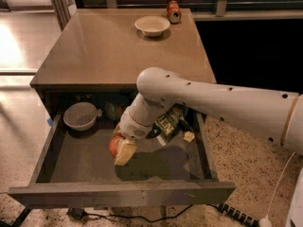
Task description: Pick apple from top drawer and place on counter
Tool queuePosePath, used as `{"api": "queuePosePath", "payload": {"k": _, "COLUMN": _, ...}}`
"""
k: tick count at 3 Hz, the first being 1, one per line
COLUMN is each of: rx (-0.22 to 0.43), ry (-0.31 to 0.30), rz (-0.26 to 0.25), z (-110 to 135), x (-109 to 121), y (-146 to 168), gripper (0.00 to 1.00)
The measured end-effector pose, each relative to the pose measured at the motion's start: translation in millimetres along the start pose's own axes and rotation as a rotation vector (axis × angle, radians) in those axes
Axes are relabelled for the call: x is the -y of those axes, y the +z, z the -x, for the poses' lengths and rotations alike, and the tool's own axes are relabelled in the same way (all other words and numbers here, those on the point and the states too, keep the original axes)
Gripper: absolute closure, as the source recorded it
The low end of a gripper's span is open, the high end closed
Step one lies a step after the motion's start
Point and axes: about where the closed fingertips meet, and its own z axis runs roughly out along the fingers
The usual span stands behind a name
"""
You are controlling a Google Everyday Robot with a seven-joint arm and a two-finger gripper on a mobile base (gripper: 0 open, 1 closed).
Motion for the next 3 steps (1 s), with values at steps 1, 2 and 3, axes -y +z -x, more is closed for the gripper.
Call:
{"api": "queuePosePath", "payload": {"k": 1, "rx": -0.024, "ry": 0.009, "rz": -0.092, "z": 0, "x": -12, "y": -34, "gripper": 1.00}}
{"api": "queuePosePath", "payload": {"k": 2, "rx": -0.024, "ry": 0.009, "rz": -0.092, "z": 0, "x": -12, "y": -35, "gripper": 1.00}}
{"api": "queuePosePath", "payload": {"k": 3, "rx": -0.016, "ry": -0.012, "rz": -0.187, "z": 14, "x": 12, "y": -55, "gripper": 1.00}}
